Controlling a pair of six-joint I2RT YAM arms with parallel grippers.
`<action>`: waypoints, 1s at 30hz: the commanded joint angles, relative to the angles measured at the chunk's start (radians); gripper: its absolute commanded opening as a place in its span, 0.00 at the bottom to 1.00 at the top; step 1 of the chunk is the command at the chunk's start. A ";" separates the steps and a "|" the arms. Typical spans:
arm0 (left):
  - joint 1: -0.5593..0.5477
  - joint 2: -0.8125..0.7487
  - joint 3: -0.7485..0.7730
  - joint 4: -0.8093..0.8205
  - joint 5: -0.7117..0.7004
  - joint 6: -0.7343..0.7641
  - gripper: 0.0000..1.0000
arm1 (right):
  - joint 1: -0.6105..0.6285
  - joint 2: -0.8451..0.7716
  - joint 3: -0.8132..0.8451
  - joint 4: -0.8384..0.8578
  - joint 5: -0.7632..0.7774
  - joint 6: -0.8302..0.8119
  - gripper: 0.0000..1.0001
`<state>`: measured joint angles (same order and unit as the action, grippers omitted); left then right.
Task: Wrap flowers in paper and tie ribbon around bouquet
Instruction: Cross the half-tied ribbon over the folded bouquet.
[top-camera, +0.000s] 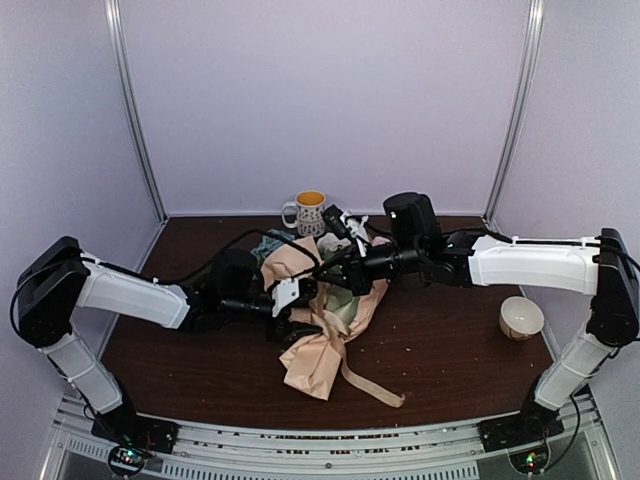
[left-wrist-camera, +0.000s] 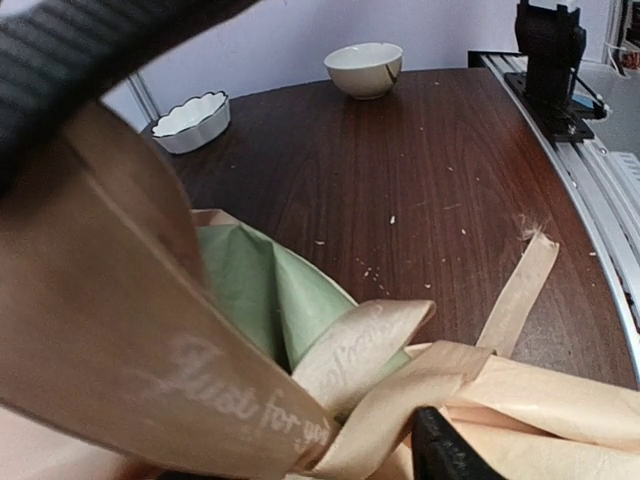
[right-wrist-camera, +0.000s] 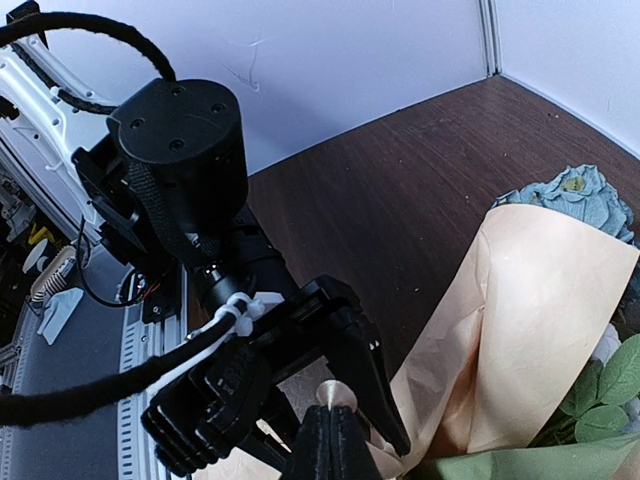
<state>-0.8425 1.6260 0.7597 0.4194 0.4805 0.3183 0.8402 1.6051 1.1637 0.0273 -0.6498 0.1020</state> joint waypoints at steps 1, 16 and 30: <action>0.022 -0.005 -0.002 -0.037 0.090 0.015 0.63 | 0.005 -0.044 -0.010 0.028 -0.005 0.007 0.00; 0.039 0.079 0.125 -0.169 0.156 0.024 0.14 | 0.026 -0.032 -0.013 0.054 -0.028 0.033 0.00; 0.037 -0.009 -0.027 0.038 0.069 -0.005 0.00 | 0.012 -0.116 -0.031 -0.157 0.120 -0.017 0.45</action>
<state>-0.8085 1.6714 0.7780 0.3206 0.5957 0.3328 0.8600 1.5547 1.1397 -0.0097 -0.6071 0.1196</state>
